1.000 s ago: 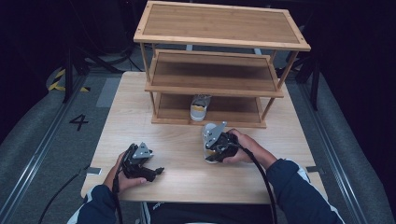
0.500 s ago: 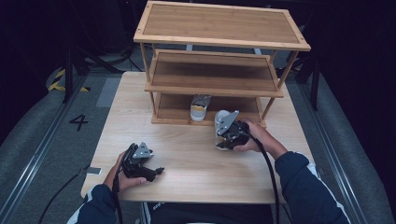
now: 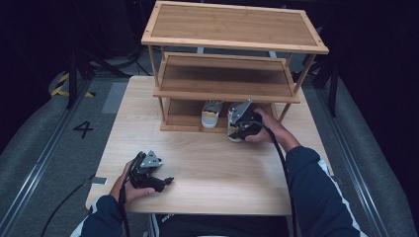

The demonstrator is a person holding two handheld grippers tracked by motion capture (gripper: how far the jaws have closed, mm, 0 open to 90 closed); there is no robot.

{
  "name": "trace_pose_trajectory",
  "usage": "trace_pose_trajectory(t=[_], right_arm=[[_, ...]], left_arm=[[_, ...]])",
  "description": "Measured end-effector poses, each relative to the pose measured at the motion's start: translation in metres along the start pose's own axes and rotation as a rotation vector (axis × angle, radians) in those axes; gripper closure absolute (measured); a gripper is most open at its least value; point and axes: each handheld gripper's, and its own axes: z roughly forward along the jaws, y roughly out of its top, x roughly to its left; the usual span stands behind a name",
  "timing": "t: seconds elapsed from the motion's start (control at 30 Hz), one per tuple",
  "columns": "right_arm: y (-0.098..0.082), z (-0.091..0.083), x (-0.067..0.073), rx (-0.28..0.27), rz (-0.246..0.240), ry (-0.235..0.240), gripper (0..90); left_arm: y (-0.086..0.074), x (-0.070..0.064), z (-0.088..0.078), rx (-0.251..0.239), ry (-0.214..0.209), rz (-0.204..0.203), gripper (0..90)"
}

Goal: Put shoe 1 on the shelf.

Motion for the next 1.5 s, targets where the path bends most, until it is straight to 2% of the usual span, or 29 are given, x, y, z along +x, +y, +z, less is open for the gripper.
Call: trace_pose_trajectory(t=[0.27,0.5,0.6,0.63,0.67,0.7,0.73,0.8,0.83,0.87,0.93,0.97,1.07,1.13,1.2,1.37,1.4,1.5], right_arm=[[0.006,0.020,-0.010,0.005,0.009,0.012,67.1],[0.009,0.024,-0.013,-0.002,0.003,0.012,64.6],[0.007,0.021,-0.012,-0.008,0.023,-0.014,59.7],[0.006,0.019,-0.012,-0.011,0.027,-0.006,58.9],[0.004,0.017,-0.011,-0.015,0.026,-0.044,57.3],[0.004,0.017,-0.011,-0.015,0.026,-0.044,57.3],[0.002,0.011,-0.007,-0.048,0.041,-0.053,51.8],[0.002,0.010,-0.007,-0.060,0.048,-0.062,49.7],[0.000,0.006,-0.008,-0.090,0.058,-0.094,47.0],[-0.002,-0.002,-0.005,-0.141,0.101,-0.110,44.4],[-0.004,-0.004,-0.004,-0.158,0.113,-0.108,43.0],[-0.007,-0.008,0.001,-0.165,0.130,-0.157,39.9],[-0.014,-0.014,0.008,-0.213,0.183,-0.182,37.1],[-0.022,-0.016,0.015,-0.252,0.259,-0.215,33.6],[-0.030,-0.014,0.019,-0.263,0.306,-0.235,31.0],[-0.045,-0.002,0.020,-0.260,0.419,-0.227,23.0],[-0.048,0.002,0.018,-0.261,0.442,-0.248,22.5],[-0.050,0.009,0.017,-0.256,0.478,-0.242,18.9]], left_arm=[[0.000,0.000,0.000,-0.005,-0.003,0.003,15.6],[0.000,0.000,0.000,-0.004,-0.006,0.008,15.6],[0.000,0.001,0.000,-0.004,-0.008,0.010,15.6],[0.000,0.001,0.000,-0.004,-0.008,0.010,15.6],[0.000,0.001,0.000,-0.004,-0.008,0.010,15.6],[0.000,0.001,0.000,-0.004,-0.008,0.010,15.6],[0.000,0.000,0.000,-0.004,-0.008,0.010,15.6],[0.000,0.001,0.000,-0.004,-0.008,0.011,15.6],[0.000,0.000,0.000,-0.002,-0.007,0.011,15.6],[0.000,0.000,0.000,-0.001,-0.007,0.012,15.6],[0.000,0.000,0.000,-0.004,-0.007,0.011,15.5],[0.000,0.001,0.000,-0.002,-0.008,0.012,15.5],[0.000,0.000,0.000,-0.004,-0.007,0.012,15.6],[0.000,0.000,0.000,-0.006,-0.007,0.011,15.6],[0.000,0.000,0.000,-0.005,-0.007,0.011,15.6],[0.000,0.000,0.000,-0.004,-0.007,0.009,15.6],[0.000,0.000,0.000,-0.005,-0.007,0.009,15.7],[0.000,0.000,0.000,-0.005,-0.011,0.012,15.7]])
